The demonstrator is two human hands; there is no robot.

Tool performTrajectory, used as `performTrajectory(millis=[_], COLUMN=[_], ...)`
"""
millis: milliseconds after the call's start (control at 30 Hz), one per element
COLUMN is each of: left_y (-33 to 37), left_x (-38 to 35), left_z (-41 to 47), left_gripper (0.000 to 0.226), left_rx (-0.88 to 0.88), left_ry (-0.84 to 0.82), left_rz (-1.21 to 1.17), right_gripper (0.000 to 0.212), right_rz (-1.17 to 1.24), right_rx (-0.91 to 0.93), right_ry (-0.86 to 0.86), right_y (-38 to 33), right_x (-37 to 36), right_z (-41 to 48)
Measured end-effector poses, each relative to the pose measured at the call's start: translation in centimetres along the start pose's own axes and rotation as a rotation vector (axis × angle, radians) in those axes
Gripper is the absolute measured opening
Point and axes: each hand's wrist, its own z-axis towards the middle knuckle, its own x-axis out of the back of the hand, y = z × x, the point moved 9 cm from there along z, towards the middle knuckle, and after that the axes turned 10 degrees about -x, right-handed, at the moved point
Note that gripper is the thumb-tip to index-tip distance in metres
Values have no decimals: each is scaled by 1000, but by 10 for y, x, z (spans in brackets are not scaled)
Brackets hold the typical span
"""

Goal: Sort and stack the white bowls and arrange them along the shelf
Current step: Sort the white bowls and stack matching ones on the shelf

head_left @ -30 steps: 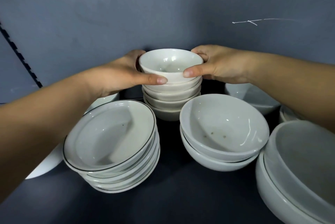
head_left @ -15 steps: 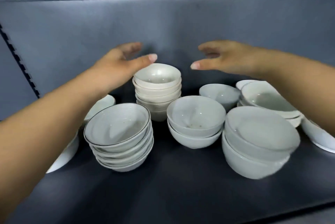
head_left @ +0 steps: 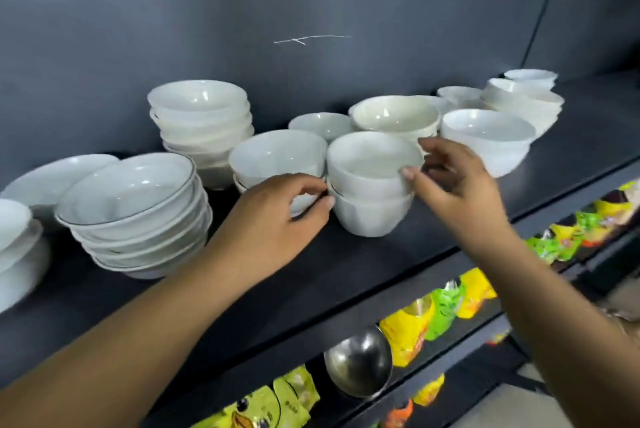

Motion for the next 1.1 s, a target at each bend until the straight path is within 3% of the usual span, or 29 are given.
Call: performTrajectory(millis=[100, 167, 300, 400, 500, 567, 700, 867, 1100], left_y=[-5, -11, -26, -29, -25, -18, -15, -17, -17], left_x=[-31, -52, -83, -96, -94, -92, -89, -85, -84], left_z=[-4, -8, -12, -11, -9, -9, -14, -23, -22], left_gripper=[35, 47, 69, 83, 69, 55, 44, 98, 121], left_rx=[95, 204, 404, 492, 529, 526, 569, 643, 639], left_ry=[-129, -188, -155, 0, 209, 258, 285, 300, 297], left_rz=[8, -34, -227, -397, -439, -413, -425, -358, -324], right_gripper=[83, 89, 54, 65, 80, 80, 43, 22, 43], right_rz=[-42, -27, 48, 125, 209, 281, 482, 563, 512], right_rx=[-106, -168, -166, -174, -186, -189, -236, -266, -243], right_ry=[-85, -201, -350, -463, -589, -648, -748, -797, -813], right_y=[38, 56, 65, 65, 67, 70, 72, 73, 70], right_x=[-12, -23, -34, -38, -47, -50, -48, -45, -42], right_z=[-7, -8, -1, 10, 14, 13, 12, 12, 8])
